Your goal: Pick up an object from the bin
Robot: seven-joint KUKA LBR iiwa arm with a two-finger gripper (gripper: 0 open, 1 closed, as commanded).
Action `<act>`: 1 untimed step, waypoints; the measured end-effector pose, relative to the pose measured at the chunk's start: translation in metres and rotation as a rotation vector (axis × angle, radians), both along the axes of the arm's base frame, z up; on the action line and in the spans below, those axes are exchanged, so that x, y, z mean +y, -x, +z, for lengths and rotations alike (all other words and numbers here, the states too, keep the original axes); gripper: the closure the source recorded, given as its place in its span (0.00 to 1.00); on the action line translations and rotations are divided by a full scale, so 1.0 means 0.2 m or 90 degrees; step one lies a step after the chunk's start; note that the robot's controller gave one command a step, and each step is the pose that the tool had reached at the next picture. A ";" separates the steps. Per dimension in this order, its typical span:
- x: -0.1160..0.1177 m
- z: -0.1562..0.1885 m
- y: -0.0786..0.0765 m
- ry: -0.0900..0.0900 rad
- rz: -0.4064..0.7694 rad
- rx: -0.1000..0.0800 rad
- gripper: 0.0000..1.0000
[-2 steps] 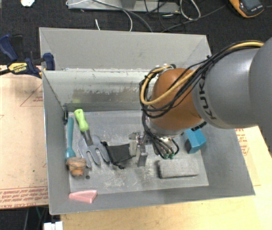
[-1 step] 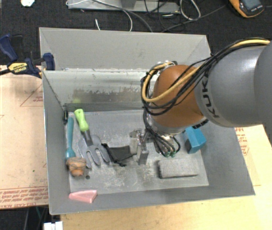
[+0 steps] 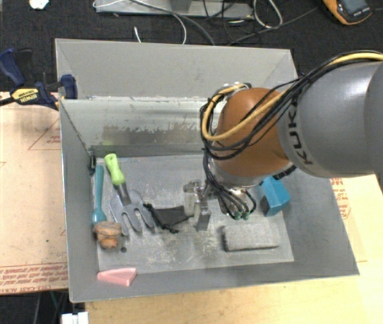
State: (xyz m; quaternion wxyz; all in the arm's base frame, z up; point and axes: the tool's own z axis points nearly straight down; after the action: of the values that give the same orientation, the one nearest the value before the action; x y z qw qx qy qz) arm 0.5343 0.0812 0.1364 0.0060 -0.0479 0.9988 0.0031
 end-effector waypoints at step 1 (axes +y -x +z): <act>0.00 0.07 0.00 0.000 0.000 -0.001 1.00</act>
Offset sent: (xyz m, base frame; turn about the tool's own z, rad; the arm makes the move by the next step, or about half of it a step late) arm 0.0010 0.0002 0.1039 0.0004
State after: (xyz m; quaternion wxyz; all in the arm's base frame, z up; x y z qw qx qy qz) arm 0.5351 0.0815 0.1495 0.0069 -0.0476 0.9988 0.0034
